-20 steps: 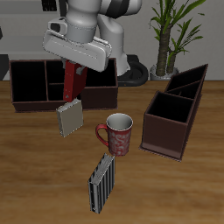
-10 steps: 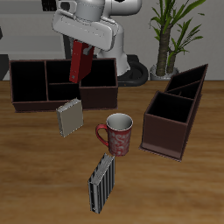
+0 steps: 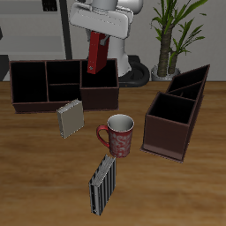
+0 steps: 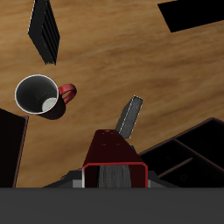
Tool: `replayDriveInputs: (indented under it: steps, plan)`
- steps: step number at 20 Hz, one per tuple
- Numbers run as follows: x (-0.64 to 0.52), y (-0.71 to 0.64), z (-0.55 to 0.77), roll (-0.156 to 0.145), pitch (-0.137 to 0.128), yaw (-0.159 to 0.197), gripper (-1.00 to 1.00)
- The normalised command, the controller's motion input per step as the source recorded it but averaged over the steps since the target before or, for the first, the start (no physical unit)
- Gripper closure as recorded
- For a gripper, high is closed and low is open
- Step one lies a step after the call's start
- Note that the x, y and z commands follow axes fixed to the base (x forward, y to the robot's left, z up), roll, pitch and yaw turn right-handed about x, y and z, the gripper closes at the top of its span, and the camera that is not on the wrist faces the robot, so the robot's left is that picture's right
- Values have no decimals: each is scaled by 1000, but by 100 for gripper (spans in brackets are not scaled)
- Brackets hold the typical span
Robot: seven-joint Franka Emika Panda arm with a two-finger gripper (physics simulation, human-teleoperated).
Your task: Place the red book into the left desk caddy's front compartment
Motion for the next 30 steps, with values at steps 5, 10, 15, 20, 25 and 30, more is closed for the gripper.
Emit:
replayDriveInputs:
  steps: [5,10,15,20,25,30]
  plan:
    - [-225,147,0,1,-3,4,100]
    - [-128,279,-71,-11,19,-11,100]
    - [-20,572,-64,23,28,-32,100]
    - [-29,774,-86,117,25,29,100]
    - [-23,525,11,69,-2,5,100]
    - [-4,389,25,32,8,-40,100]
